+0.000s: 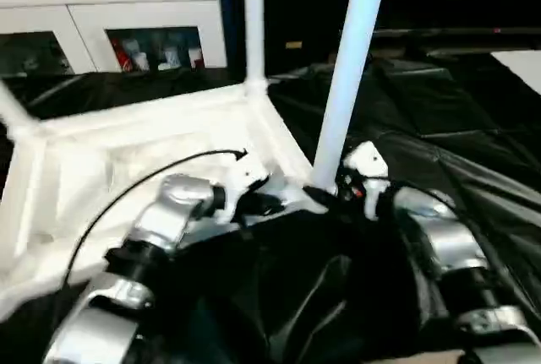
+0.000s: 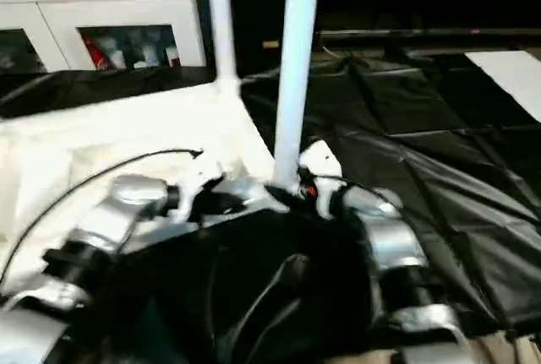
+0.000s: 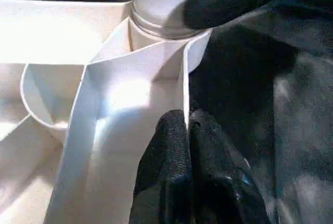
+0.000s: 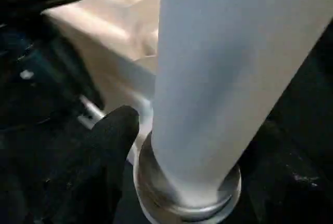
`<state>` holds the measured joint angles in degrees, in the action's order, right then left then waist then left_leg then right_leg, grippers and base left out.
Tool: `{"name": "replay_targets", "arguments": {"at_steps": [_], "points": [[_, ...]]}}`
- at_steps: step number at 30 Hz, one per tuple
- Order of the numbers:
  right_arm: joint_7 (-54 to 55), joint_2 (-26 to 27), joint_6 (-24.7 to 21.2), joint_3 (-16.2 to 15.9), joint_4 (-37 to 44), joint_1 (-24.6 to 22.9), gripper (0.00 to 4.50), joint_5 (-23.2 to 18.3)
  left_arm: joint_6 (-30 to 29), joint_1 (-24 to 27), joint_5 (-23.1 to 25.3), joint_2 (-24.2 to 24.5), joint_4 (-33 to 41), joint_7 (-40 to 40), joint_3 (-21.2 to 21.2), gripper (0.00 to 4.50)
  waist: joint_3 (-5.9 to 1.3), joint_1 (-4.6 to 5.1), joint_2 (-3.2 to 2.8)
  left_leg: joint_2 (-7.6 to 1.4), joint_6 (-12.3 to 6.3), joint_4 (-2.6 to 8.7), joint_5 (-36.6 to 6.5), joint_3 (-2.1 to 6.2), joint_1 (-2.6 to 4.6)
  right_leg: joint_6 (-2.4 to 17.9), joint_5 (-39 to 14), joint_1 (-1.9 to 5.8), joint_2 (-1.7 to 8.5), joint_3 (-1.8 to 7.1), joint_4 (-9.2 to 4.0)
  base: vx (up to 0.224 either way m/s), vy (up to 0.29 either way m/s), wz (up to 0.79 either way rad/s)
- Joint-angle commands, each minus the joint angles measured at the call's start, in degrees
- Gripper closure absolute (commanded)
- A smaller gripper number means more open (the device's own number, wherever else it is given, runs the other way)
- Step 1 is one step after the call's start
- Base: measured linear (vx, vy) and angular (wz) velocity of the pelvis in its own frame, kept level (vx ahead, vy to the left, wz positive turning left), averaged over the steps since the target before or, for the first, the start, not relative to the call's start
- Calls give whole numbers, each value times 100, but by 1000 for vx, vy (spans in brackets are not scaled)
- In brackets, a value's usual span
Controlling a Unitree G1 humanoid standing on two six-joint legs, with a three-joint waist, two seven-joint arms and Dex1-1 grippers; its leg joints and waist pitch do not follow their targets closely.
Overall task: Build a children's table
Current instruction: Rotate leg to tighten
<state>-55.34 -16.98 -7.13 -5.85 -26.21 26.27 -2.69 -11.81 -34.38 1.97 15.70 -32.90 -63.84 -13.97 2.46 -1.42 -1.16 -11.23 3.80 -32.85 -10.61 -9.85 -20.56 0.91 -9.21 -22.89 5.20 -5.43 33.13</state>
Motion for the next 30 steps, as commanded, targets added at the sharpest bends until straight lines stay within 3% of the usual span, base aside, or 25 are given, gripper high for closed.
{"name": "replay_targets", "arguments": {"at_steps": [1, 5, 12, 20, 23, 27, 30], "points": [[-888, 104, -140, -806, 110, -227, 145, -85, 246, -133, -166, -31, 277, -226, -99, 450, -352, -47, 28, -193, -539, 333, -1057, 19, 0, 1325, -1255, 322, 305, 268, -349, 0, 0, 0], [-1129, -35, -150, -887, 111, -232, 156, -89, 289, -58, -287, 115, 421, -630, -139, 450, -350, -93, 30, -211, -533, 336, -1070, 2, 17, 1442, -1077, 320, 310, 272, -312, 0, 0, 0], [-1262, -49, -103, -869, 24, -181, 209, -72, 311, 21, -296, 224, 477, -817, -198, 450, -329, -108, 27, -205, -320, 361, -1359, 4, 39, 1282, -1595, 299, 317, 284, -363, 0, 0, 0], [-1258, -9, -188, -855, 140, -272, 243, -183, 245, -70, -248, 89, 314, -441, -95, 450, -350, -125, 37, -200, -403, 337, -1113, -3, 19, 1333, -1287, 315, 313, 280, -329, 0, 0, 0], [-422, 343, -361, -596, -44, -216, 246, -140, 40, -183, -213, -178, 193, 192, 79, 450, -326, -131, 38, -202, -359, 346, -1256, -10, 45, 1304, -1521, 288, 314, 285, -363, 0, 0, 0], [938, 850, -511, -219, -542, 14, 248, -10, -86, -317, -182, -514, 20, 890, 253, 450, -295, -49, 63, -161, -88, 378, -1597, 33, 51, 971, -2477, 261, 325, 254, -458, -16, 2, -1], [1844, 1246, -560, 28, -853, 173, 250, 0, -159, -402, -110, -777, -108, 1479, 348, 450, -293, 0, 44, -156, -81, 378, -1704, 44, 45, 823, -2673, 240, 330, 254, -501, 0, 0, 0]]}}
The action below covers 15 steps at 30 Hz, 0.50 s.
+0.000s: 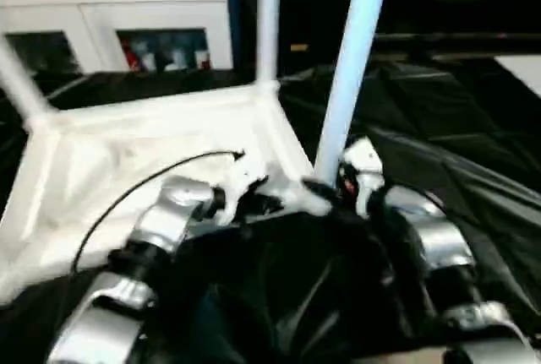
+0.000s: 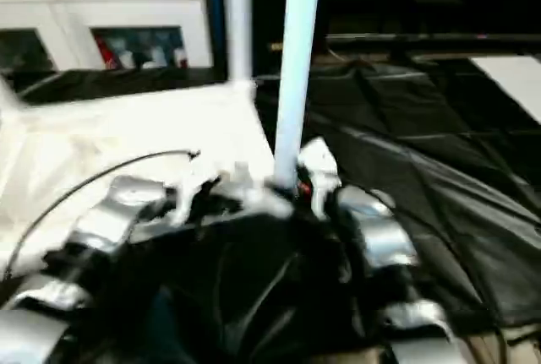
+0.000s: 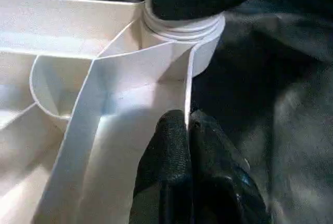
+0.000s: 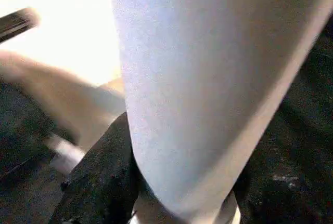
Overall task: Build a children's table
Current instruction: Rotate leg to tighten
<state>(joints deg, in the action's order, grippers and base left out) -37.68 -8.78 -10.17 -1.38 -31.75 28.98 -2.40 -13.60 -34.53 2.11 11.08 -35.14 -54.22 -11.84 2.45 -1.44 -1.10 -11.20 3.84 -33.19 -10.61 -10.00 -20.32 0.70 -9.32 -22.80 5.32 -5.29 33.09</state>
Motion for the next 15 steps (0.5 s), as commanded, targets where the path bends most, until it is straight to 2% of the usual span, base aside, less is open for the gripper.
{"name": "replay_targets", "arguments": {"at_steps": [1, 3, 5, 7, 9, 11, 15], "points": [[316, 540, -283, -348, -369, -61, 250, -26, -11, -411, -108, -396, 85, 691, 166, 450, -300, 18, 51, -145, -78, 412, -1750, 69, 20, 810, -2716, 243, 307, 219, -508, 0, 0, 0], [896, 862, -219, -276, -541, 36, 250, 72, -64, -449, -54, -653, 49, 1169, 220, 450, -294, 21, 38, -146, -89, 404, -1760, 53, 42, 790, -2726, 201, 309, 236, -527, 0, 0, 0], [1215, 1084, -182, -265, -651, 106, 250, 148, -102, -445, -45, -828, 75, 1379, 233, 450, -296, 20, 40, -141, -102, 409, -1735, 56, 32, 766, -2710, 201, 305, 231, -531, 0, 0, 0], [1047, 1201, -61, -384, -686, 141, 250, 176, -71, -381, -70, -939, 179, 1308, 162, 450, -308, 2, 35, -141, -139, 411, -1713, 54, 32, 763, -2596, 207, 305, 234, -526, 0, 0, 0], [879, 1224, -10, -454, -663, 132, 181, 159, -45, -351, -80, -964, 222, 1256, 123, 450, -313, -3, 37, -149, -180, 418, -1650, 54, 7, 812, -2366, 229, 300, 243, -496, 0, 0, 0], [675, 1232, -1, -518, -573, 88, 181, 106, 33, -290, -82, -933, 286, 1086, 27, 450, -317, -3, 41, -152, -210, 416, -1626, 46, 8, 884, -2191, 232, 294, 250, -477, 0, 0, 0], [151, 944, 11, -674, -379, 1, 131, 100, 147, -181, -57, -666, 357, 708, -76, 450, -324, -5, 35, -156, -277, 414, -1507, 40, -17, 1005, -1892, 269, 297, 258, -438, 0, 0, 0]]}}
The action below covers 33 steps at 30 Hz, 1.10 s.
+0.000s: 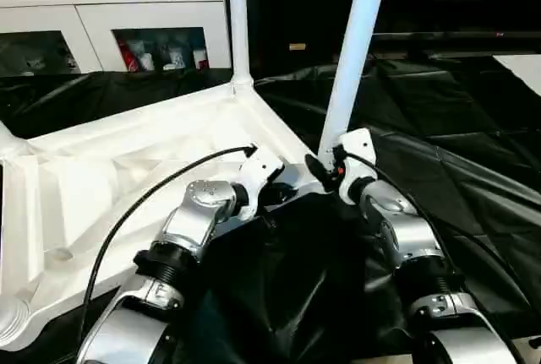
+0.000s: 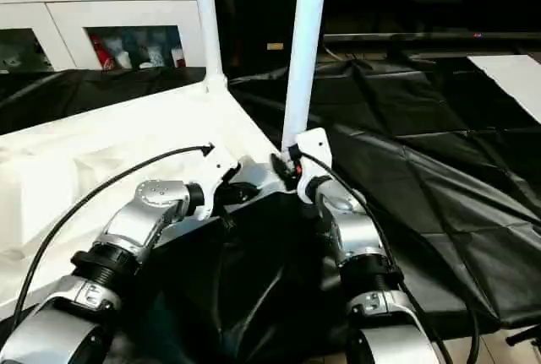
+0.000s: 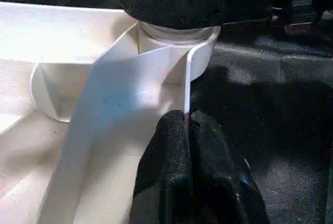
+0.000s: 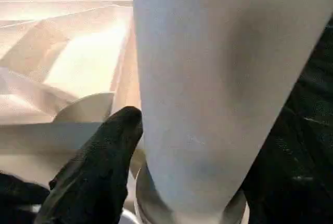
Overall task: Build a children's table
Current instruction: Rotate leg to tighten
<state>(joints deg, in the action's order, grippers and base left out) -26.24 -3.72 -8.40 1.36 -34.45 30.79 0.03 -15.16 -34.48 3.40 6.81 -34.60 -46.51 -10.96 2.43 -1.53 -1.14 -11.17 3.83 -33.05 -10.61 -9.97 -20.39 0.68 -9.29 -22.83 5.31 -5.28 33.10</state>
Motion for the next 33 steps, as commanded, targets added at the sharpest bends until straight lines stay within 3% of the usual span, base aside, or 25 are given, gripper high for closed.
{"name": "replay_targets", "arguments": {"at_steps": [1, 4, 6, 11, 17, 26, 33], "points": [[-1168, 339, -135, -999, -62, -199, 131, -130, 337, -171, -180, -177, 309, -144, -167, 450, -322, -3, 34, -158, -287, 395, -1505, 35, -6, 1017, -1897, 275, 301, 257, -440, 0, 0, 0], [-1561, 133, -78, -1096, 67, -250, 131, -149, 374, -136, -184, -42, 345, -385, -208, 450, -321, -7, 45, -156, -341, 393, -1348, 35, -34, 1055, -1806, 303, 305, 255, -424, 0, 0, 0], [-2196, -206, -20, -1260, 303, -352, 131, -211, 388, -90, -208, 157, 412, -729, -273, 450, -340, -36, 41, -165, -374, 370, -1262, 25, -13, 1084, -1705, 304, 314, 264, -416, 0, 0, 0], [-3180, -696, 17, -1518, 718, -538, 131, -318, 564, -55, -237, 411, 436, -1171, -341, 450, -352, -59, 37, -187, -518, 352, -1041, 19, -18, 1303, -1177, 322, 292, 256, -345, 0, 0, 0], [-4341, -1360, -19, -1847, 1155, -754, 131, -332, 731, 45, -412, 888, 629, -2177, -468, 450, -316, -83, 36, -207, -444, 376, -1356, 9, -3, 1275, -1599, 306, 297, 255, -375, 0, 0, 0], [-4573, -1525, -51, -1976, 1252, -796, 145, -279, 811, 38, -439, 1057, 589, -2431, -450, 450, -316, -95, 37, -204, -310, 391, -1456, 25, 21, 1171, -1877, 288, 306, 262, -400, 0, 0, 0], [-4290, -1012, 637, -1808, -255, -376, 196, -12, 810, 74, -424, 1090, 617, -2461, -448, 450, -329, -78, 26, -214, -283, 382, -1449, 17, 33, 1328, -1650, 269, 308, 264, -367, 0, 0, 0]]}}
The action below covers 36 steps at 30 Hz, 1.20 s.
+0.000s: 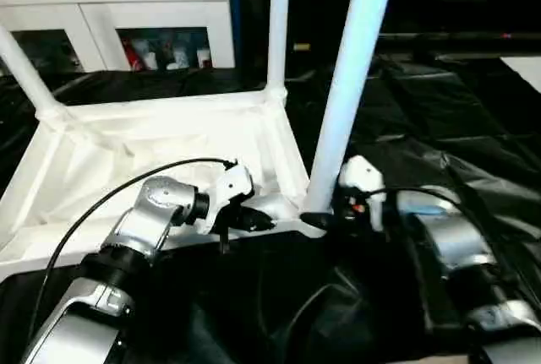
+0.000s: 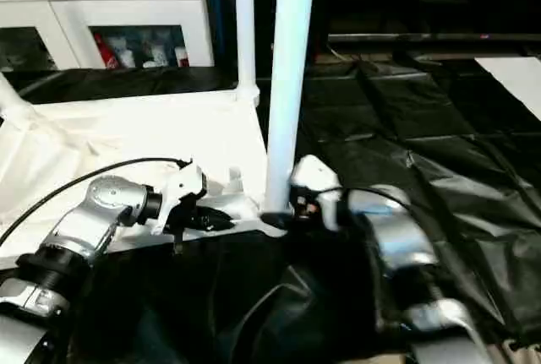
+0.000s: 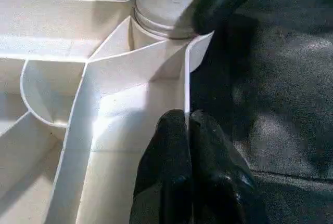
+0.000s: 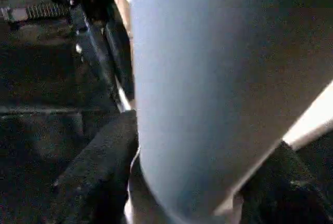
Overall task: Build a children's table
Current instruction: Rotate leg to tighten
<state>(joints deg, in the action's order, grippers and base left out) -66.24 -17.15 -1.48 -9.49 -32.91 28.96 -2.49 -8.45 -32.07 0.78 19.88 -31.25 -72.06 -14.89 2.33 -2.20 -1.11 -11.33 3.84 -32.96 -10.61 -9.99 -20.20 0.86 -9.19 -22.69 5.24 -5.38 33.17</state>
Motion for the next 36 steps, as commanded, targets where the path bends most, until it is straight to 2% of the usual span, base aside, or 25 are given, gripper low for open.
{"name": "replay_targets", "arguments": {"at_steps": [1, 6, 10, 14, 15, 16, 17, 18, 19, 20, 21, 22, 23, 24, 25, 26, 27, 28, 29, 30, 31, 32, 33, 34, 36], "points": [[-251, 388, 47, -716, -633, -136, 200, 270, 144, -166, -162, -216, 278, 95, -56, 450, -313, 3, 23, -192, -278, 383, -1475, 30, -12, 1314, -1696, 280, 316, 263, -370, 0, 0, 0], [-134, 573, 429, -659, -1400, 43, 223, 374, 153, -166, -149, -221, 259, 119, -50, 450, -275, 47, 20, -189, -204, 398, -1878, 43, 31, 1149, -2380, 246, 323, 259, -439, 0, 0, 0], [228, 741, 753, -433, -1991, 148, 232, 386, 18, -202, -90, -375, 222, 496, 14, 450, -245, 78, 11, -185, -126, 404, -2182, 68, 72, 997, -2972, 204, 343, 244, -513, 0, 0, 0], [1682, 1018, 761, 47, -2643, 340, 241, 315, -179, -365, 70, -754, 42, 1397, 145, 450, -201, 142, 9, -159, 5, 399, -2558, 100, 140, 760, -3551, 134, 331, 192, -610, 0, 0, 0], [2097, 1119, 769, 172, -2734, 331, 242, 276, -248, -422, 100, -882, -21, 1663, 189, 450, -169, 191, 20, -137, 63, 390, -2848, 132, 182, 585, -3895, 106, 311, 115, -669, -66, 27, -3], [2456, 1243, 730, 296, -2738, 321, 245, 216, -323, -487, 124, -1024, -90, 1930, 239, 450, -155, 243, -2, -112, 70, 347, -3159, 148, 270, 386, -4223, 47, 300, 24, -763, -52, 23, -2], [2734, 1373, 588, 397, -2591, 304, 247, 145, -399, -550, 138, -1163, -155, 2169, 284, 450, -119, 317, -30, -86, 51, 300, -3482, 161, 380, 190, -4427, -9, 254, -125, -913, -69, 33, 0], [2734, 1373, 588, 397, -2591, 304, 248, 145, -399, -550, 138, -1163, -155, 2169, 284, 450, -106, 408, -74, -117, 40, 343, -3838, 221, 386, 37, -4254, 97, 212, -344, -982, 0, 0, 0], [2990, 1505, 474, 454, -2465, 321, 249, 123, -444, -606, 149, -1270, -210, 2379, 324, 450, -94, 426, -142, -180, 71, 432, -4132, 267, 378, 28, -3978, 182, 184, -422, -943, -55, 48, -4], [3443, 1705, 329, 554, -2394, 397, 250, 103, -497, -685, 145, -1427, -272, 2652, 376, 450, -77, 436, -238, -263, 108, 566, -4409, 308, 267, 103, -3500, 332, 178, -415, -786, -77, 57, -9], [3949, 1952, 240, 611, -2326, 520, 250, 141, -555, -771, 139, -1636, -315, 2953, 418, 450, -75, 120, -272, -574, 262, 1235, -5257, 236, -287, 430, -1386, 817, 98, -75, 562, -77, 57, -9], [3949, 1952, 240, 611, -2326, 520, 250, 141, -555, -771, 139, -1636, -315, 2953, 418, 450, -75, 120, -272, -574, 262, 1235, -5257, 236, -287, 430, -1386, 817, 98, -75, 562, -82, 3, 13], [4068, 2024, 285, 597, -2343, 579, 250, 186, -571, -788, 153, -1714, -311, 3026, 426, 450, -158, 74, -2, -310, 129, 931, -4464, -56, 286, 419, -2059, 275, 116, 227, 247, 39, -90, 15], [4098, 2070, 357, 529, -2331, 631, 250, 262, -554, -782, 177, -1777, -278, 3035, 403, 450, -175, 69, 290, 113, -109, -232, -1842, 40, 307, 71, -5689, -32, 723, 376, -788, 89, -100, -5], [4123, 2089, 393, 508, -2345, 655, 250, 289, -549, -780, 189, -1800, -268, 3044, 397, 450, -215, -39, 207, 15, -226, -95, -1180, 150, 50, 100, -5526, 243, 871, 546, -704, 108, -75, -24], [4065, 2110, 459, 505, -2301, 678, 250, 265, -526, -765, 200, -1819, -238, 3011, 365, 450, -278, -105, 171, -43, -240, 119, -642, 202, -203, 161, -4677, 449, 759, 500, -504, 73, -16, -30], [4050, 2115, 476, 505, -2290, 683, 250, 259, -520, -761, 202, -1823, -230, 3003, 357, 450, -253, -102, 53, -122, -166, 335, -544, 183, -193, 438, -3138, 330, 441, 330, -394, 0, 0, 0], [3690, 2095, 494, 493, -1915, 629, 250, 111, -459, -709, 205, -1806, -155, 2875, 278, 450, -295, -62, -1, -172, -169, 367, -869, 190, -129, 751, -2105, 295, 330, 292, -259, 0, 0, 0], [3575, 2079, 448, 484, -1757, 591, 250, 68, -433, -690, 211, -1791, -135, 2832, 257, 450, -289, -57, -18, -185, -167, 368, -1137, 170, -89, 886, -1908, 259, 315, 315, -265, 0, 0, 0], [3504, 2048, 388, 488, -1622, 555, 195, 24, -419, -674, 208, -1761, -127, 2811, 256, 450, -319, -36, -11, -158, -184, 351, -1196, 155, -127, 1095, -1433, 316, 307, 312, -217, 0, 0, 0], [3416, 2004, 301, 497, -1433, 504, 181, -38, -399, -651, 202, -1716, -120, 2786, 257, 450, -336, -38, -16, -147, -275, 336, -1087, 136, -115, 1219, -1033, 328, 297, 307, -207, 0, 0, 0], [3399, 1994, 280, 499, -1391, 492, 181, -51, -395, -646, 201, -1706, -119, 2781, 257, 450, -327, -36, -11, -148, -335, 337, -1047, 130, -114, 1261, -890, 330, 293, 307, -203, 0, 0, 0], [3158, 1822, 178, 425, -1075, 412, 161, -83, -344, -585, 198, -1586, -70, 2678, 271, 450, -323, -38, -14, -151, -418, 345, -1001, 124, -118, 1335, -776, 353, 299, 289, -210, 0, 0, 0], [3051, 1738, 144, 387, -975, 387, 161, -73, -323, -563, 189, -1535, -48, 2622, 282, 450, -325, -44, -11, -156, -439, 338, -1011, 114, -112, 1342, -757, 348, 306, 296, -214, 0, 0, 0], [2857, 1586, 70, 327, -804, 343, 131, -65, -307, -525, 163, -1440, -6, 2512, 302, 450, -344, -48, -6, -159, -500, 324, -865, 113, -123, 1383, -531, 378, 312, 293, -186, 0, 0, 0]]}}
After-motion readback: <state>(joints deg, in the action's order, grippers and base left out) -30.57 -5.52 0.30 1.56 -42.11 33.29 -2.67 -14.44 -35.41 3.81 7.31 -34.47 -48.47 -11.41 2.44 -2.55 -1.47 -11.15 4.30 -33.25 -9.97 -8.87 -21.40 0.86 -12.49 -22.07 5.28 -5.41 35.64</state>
